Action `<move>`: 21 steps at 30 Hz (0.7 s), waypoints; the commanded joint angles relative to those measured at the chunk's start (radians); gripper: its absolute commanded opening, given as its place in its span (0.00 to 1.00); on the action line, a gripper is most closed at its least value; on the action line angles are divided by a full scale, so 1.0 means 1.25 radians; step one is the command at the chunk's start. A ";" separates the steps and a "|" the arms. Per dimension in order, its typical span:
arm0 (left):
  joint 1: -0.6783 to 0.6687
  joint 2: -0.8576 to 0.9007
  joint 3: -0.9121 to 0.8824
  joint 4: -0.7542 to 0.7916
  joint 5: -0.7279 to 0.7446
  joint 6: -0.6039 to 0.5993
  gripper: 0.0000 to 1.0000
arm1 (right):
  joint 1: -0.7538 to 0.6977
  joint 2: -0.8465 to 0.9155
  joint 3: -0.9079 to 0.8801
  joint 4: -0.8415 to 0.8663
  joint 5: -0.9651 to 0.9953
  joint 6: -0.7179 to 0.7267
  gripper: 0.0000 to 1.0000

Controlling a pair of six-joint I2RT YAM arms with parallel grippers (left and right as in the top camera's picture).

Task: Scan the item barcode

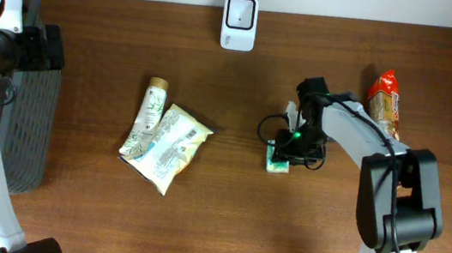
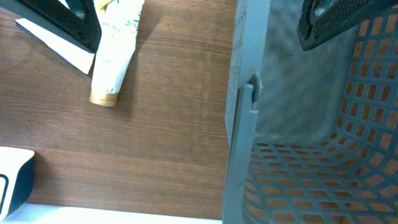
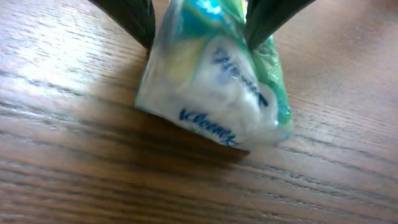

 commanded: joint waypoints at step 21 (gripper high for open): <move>0.003 -0.006 0.010 -0.001 0.009 0.010 0.99 | -0.164 -0.013 0.558 -0.422 -0.994 -0.302 0.04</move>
